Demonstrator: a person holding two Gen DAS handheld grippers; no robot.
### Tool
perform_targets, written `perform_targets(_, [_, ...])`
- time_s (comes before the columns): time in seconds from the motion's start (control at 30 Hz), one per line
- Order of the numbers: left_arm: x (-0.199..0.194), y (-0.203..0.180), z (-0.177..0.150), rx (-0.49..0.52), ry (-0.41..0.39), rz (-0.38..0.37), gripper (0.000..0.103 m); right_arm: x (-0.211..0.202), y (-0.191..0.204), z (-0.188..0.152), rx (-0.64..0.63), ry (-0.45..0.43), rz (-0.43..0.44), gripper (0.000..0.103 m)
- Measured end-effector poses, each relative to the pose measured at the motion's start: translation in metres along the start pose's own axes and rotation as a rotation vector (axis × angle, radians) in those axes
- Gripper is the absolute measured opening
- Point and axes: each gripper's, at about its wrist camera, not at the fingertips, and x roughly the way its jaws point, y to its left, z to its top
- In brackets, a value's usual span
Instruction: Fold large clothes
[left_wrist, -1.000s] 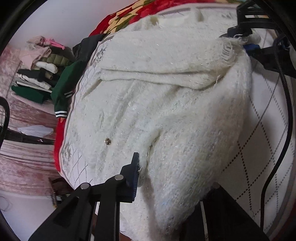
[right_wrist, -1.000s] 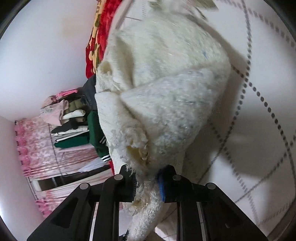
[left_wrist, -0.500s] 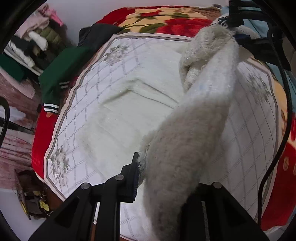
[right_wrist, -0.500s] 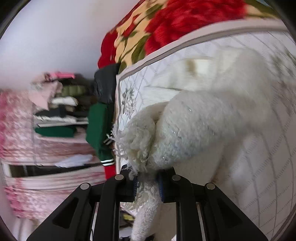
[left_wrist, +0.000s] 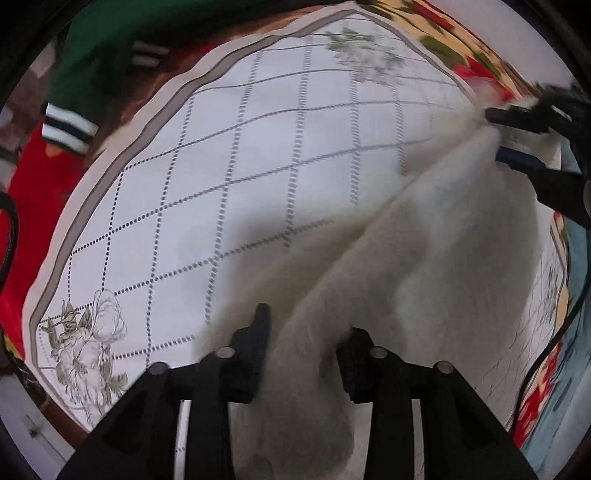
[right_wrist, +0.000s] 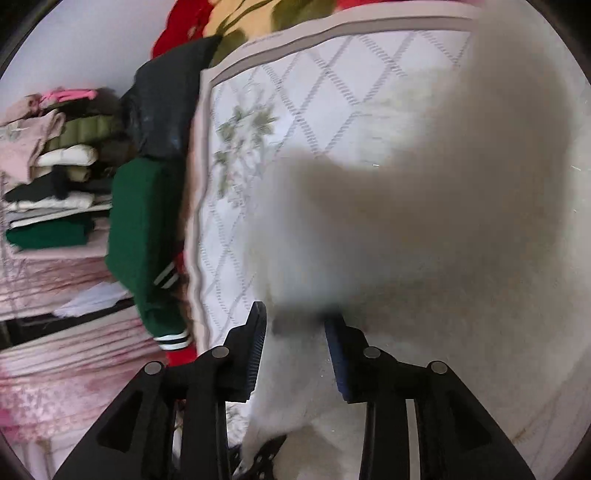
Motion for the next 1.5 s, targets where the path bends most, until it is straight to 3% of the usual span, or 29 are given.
perform_targets(0.03, [-0.001,0.007,0.002,-0.018,-0.009,-0.016,0.044,-0.002,0.003,0.000,-0.021,0.002,0.010,0.039])
perform_targets(0.1, [-0.007,0.016,0.002,-0.048,-0.025,-0.031,0.064,-0.018,-0.001,-0.002,-0.058,-0.006,0.038,0.047])
perform_targets(0.13, [-0.013,0.021,0.001,-0.066,-0.043,-0.035,0.066,-0.029,-0.007,-0.005,-0.063,-0.010,0.047,0.054])
perform_targets(0.2, [-0.022,0.025,-0.005,-0.084,-0.064,-0.020,0.086,-0.061,-0.029,-0.012,-0.063,-0.045,0.038,0.060])
perform_targets(0.23, [-0.024,0.026,-0.008,-0.087,-0.071,-0.009,0.090,-0.080,-0.043,-0.018,-0.065,-0.070,0.008,0.061])
perform_targets(0.27, [-0.027,0.029,-0.009,-0.097,-0.071,0.011,0.091,-0.099,-0.060,-0.025,-0.070,-0.103,-0.038,0.063])
perform_targets(0.33, [-0.028,0.027,-0.016,-0.104,-0.086,0.054,0.091,-0.123,-0.090,-0.031,-0.066,-0.147,-0.108,0.076])
perform_targets(0.47, [-0.015,0.023,-0.018,-0.135,-0.076,0.116,0.091,-0.134,-0.173,-0.024,-0.020,-0.170,-0.169,0.077])
perform_targets(0.53, [-0.011,0.013,-0.019,-0.129,-0.079,0.135,0.091,-0.122,-0.200,-0.015,-0.001,-0.152,-0.138,0.077])
perform_targets(0.67, [-0.016,-0.006,-0.017,-0.110,-0.126,0.174,0.091,-0.080,-0.232,0.004,0.056,-0.112,0.107,0.078])
perform_targets(0.7, [-0.016,-0.009,-0.017,-0.105,-0.136,0.189,0.091,-0.074,-0.232,0.004,0.060,-0.145,0.170,0.075])
perform_targets(0.73, [-0.019,-0.014,-0.017,-0.098,-0.149,0.207,0.091,-0.071,-0.232,0.003,0.062,-0.167,0.185,0.049])
perform_targets(0.77, [-0.022,-0.017,-0.017,-0.089,-0.160,0.222,0.091,-0.070,-0.232,0.000,0.077,-0.182,0.196,0.037])
perform_targets(0.8, [-0.026,-0.021,-0.017,-0.077,-0.171,0.238,0.091,-0.072,-0.235,-0.007,0.117,-0.215,0.213,0.034])
perform_targets(0.9, [-0.038,-0.030,-0.021,-0.054,-0.186,0.257,0.091,-0.096,-0.246,-0.047,0.243,-0.297,0.248,0.030])
perform_targets(1.07, [-0.061,-0.046,-0.050,-0.030,-0.175,0.244,0.091,-0.155,-0.298,-0.184,0.471,-0.357,0.203,0.029])
perform_targets(1.2, [-0.050,-0.066,-0.085,0.029,-0.117,0.251,0.091,-0.181,-0.348,-0.304,0.583,-0.270,0.044,0.034])
perform_targets(1.27, [-0.033,-0.081,-0.107,0.090,-0.057,0.262,0.091,-0.181,-0.375,-0.342,0.631,-0.215,0.035,0.045])
perform_targets(1.37, [-0.019,-0.110,-0.132,0.172,-0.008,0.253,0.091,-0.190,-0.400,-0.378,0.684,-0.154,0.031,0.050])
perform_targets(1.5, [-0.021,-0.158,-0.137,0.250,-0.030,0.201,0.091,-0.236,-0.388,-0.398,0.598,-0.142,-0.057,0.051])
